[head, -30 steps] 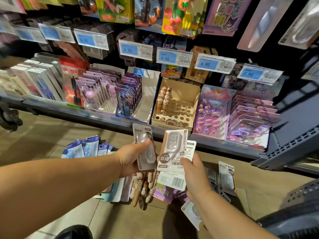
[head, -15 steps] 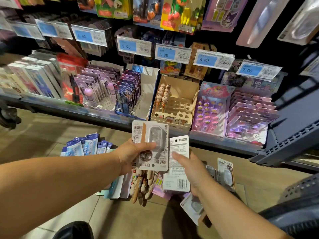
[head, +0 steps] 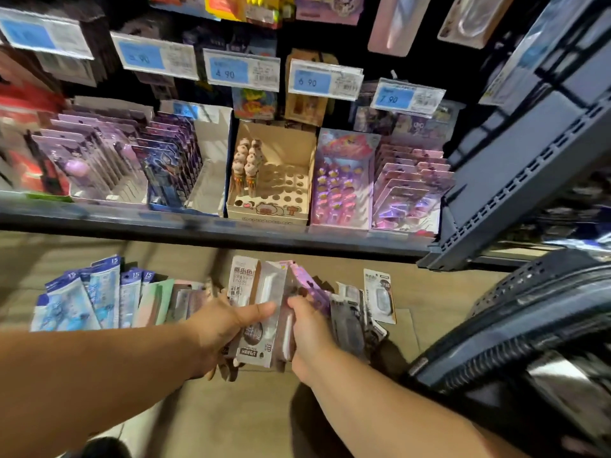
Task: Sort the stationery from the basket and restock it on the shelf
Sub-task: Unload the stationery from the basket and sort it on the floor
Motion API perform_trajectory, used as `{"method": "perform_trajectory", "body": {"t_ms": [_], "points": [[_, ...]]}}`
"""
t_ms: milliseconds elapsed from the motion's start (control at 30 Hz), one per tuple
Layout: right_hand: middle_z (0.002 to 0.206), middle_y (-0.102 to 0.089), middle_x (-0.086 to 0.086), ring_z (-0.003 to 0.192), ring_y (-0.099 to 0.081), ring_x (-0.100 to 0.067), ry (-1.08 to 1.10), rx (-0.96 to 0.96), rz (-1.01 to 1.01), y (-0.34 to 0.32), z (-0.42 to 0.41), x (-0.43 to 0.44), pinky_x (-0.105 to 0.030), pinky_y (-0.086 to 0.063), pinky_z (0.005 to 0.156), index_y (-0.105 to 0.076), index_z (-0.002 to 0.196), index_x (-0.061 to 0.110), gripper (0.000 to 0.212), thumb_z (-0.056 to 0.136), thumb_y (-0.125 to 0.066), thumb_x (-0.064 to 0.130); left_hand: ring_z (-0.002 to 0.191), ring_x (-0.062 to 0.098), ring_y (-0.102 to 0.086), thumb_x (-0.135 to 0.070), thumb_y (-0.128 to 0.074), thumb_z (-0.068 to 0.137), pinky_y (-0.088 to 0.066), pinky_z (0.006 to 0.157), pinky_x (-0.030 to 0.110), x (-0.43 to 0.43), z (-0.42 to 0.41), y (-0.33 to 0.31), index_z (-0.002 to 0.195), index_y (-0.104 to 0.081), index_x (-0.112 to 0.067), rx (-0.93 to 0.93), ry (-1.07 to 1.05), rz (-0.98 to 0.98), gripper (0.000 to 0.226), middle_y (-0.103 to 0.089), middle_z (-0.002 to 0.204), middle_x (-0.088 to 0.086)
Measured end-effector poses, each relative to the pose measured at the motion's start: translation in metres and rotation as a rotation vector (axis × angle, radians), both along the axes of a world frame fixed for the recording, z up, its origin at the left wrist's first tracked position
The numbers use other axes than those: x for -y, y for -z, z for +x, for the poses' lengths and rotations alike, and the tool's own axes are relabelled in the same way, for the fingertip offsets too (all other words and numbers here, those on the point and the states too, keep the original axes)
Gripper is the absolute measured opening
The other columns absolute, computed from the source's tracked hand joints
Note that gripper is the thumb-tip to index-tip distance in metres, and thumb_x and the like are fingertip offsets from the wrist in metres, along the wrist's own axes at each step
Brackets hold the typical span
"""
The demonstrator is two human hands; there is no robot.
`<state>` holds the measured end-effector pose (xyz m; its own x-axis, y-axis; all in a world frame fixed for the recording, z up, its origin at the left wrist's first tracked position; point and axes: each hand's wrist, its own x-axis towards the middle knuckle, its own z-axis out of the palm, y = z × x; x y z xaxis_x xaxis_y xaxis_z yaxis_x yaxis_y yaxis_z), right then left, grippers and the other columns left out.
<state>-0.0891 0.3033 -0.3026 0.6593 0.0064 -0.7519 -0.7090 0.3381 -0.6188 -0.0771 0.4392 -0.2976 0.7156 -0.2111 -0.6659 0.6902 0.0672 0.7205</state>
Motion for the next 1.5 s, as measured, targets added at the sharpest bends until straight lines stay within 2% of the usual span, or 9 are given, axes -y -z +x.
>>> {"method": "perform_trajectory", "body": {"t_ms": [100, 233, 367, 533, 700, 867, 1033, 1233, 1500], "points": [[0.082, -0.074, -0.011, 0.086, -0.069, -0.031, 0.092, -0.03, 0.011, 0.015, -0.007, 0.017, -0.044, -0.054, 0.085, -0.07, 0.094, 0.014, 0.019, 0.093, -0.059, 0.029, 0.065, 0.034, -0.071, -0.023, -0.076, 0.081, -0.052, 0.042, 0.031, 0.015, -0.001, 0.002, 0.111, -0.064, -0.006, -0.008, 0.031, 0.074, 0.036, -0.074, 0.091, 0.02], [0.097, -0.073, -0.018, 0.091, -0.07, -0.035, 0.262, -0.052, -0.019, 0.038, -0.006, 0.036, -0.047, -0.056, 0.085, -0.071, 0.106, 0.01, 0.035, 0.079, -0.076, 0.031, 0.082, 0.035, -0.072, -0.025, -0.076, 0.084, -0.06, 0.073, 0.05, 0.045, 0.008, 0.013, 0.099, -0.068, -0.013, 0.01, 0.04, 0.162, 0.021, -0.076, 0.087, 0.014], [0.114, -0.063, -0.01, 0.1, -0.062, -0.029, 0.372, -0.005, -0.298, 0.049, 0.005, 0.067, -0.041, -0.051, 0.09, -0.053, 0.122, 0.018, 0.053, 0.077, -0.079, 0.029, 0.081, 0.033, -0.07, -0.035, -0.073, 0.08, -0.059, 0.061, 0.038, 0.082, 0.001, 0.044, 0.11, -0.064, -0.011, -0.076, 0.034, 0.162, 0.039, -0.074, 0.095, 0.017], [0.119, -0.056, -0.011, 0.103, -0.057, -0.028, 0.255, 0.016, -0.551, 0.057, 0.0, 0.095, -0.035, -0.047, 0.086, -0.039, 0.134, 0.019, 0.067, 0.08, -0.078, 0.024, 0.085, 0.035, -0.07, -0.023, -0.065, 0.084, -0.058, 0.068, 0.036, 0.107, -0.034, 0.079, 0.117, -0.062, -0.006, -0.212, 0.003, 0.008, 0.038, -0.073, 0.1, 0.021], [0.124, -0.056, -0.017, 0.106, -0.06, -0.034, 0.222, -0.051, -0.614, 0.073, -0.001, 0.099, -0.044, -0.052, 0.09, -0.036, 0.136, 0.018, 0.065, 0.083, -0.074, 0.025, 0.088, 0.034, -0.073, -0.022, -0.064, 0.089, -0.057, 0.085, 0.053, 0.111, -0.04, 0.091, 0.111, -0.061, -0.01, -0.119, 0.034, 0.097, 0.025, -0.076, 0.094, 0.013], [0.121, -0.054, -0.015, 0.098, -0.06, -0.03, 0.089, -0.066, -0.674, 0.076, 0.011, 0.104, -0.036, -0.053, 0.077, -0.034, 0.137, 0.022, 0.06, 0.088, -0.065, 0.036, 0.098, 0.027, -0.068, -0.024, -0.067, 0.091, -0.058, 0.084, 0.04, 0.11, -0.032, 0.086, 0.118, -0.052, -0.012, -0.085, 0.113, 0.236, 0.034, -0.068, 0.109, 0.009], [0.13, -0.049, -0.01, 0.084, -0.053, -0.016, -0.108, -0.095, -0.702, 0.076, 0.017, 0.112, -0.021, -0.038, 0.05, -0.039, 0.141, 0.024, 0.062, 0.085, -0.064, 0.014, 0.084, 0.015, -0.061, -0.019, -0.069, 0.087, -0.051, 0.059, 0.02, 0.112, -0.027, 0.076, 0.118, -0.048, -0.015, 0.045, 0.208, 0.392, 0.038, -0.061, 0.097, -0.001], [0.145, -0.035, -0.004, 0.116, -0.051, -0.022, -0.294, -0.008, -0.802, 0.075, 0.011, 0.117, -0.032, -0.052, 0.082, -0.032, 0.148, 0.029, 0.067, 0.089, -0.059, 0.011, 0.095, 0.021, -0.06, -0.017, -0.059, 0.093, -0.055, 0.086, 0.036, 0.115, -0.023, 0.067, 0.107, -0.047, -0.025, 0.2, 0.229, 0.505, 0.02, -0.055, 0.1, -0.004], [0.14, -0.047, -0.003, 0.077, -0.049, -0.008, -0.378, 0.098, -0.798, 0.053, -0.003, 0.119, -0.018, -0.038, 0.052, -0.042, 0.144, 0.028, 0.048, 0.099, -0.046, 0.013, 0.109, 0.027, -0.06, -0.024, -0.057, 0.096, -0.052, 0.094, 0.044, 0.114, -0.025, 0.059, 0.132, -0.055, -0.015, 0.248, 0.273, 0.588, 0.037, -0.058, 0.128, 0.006]]}}
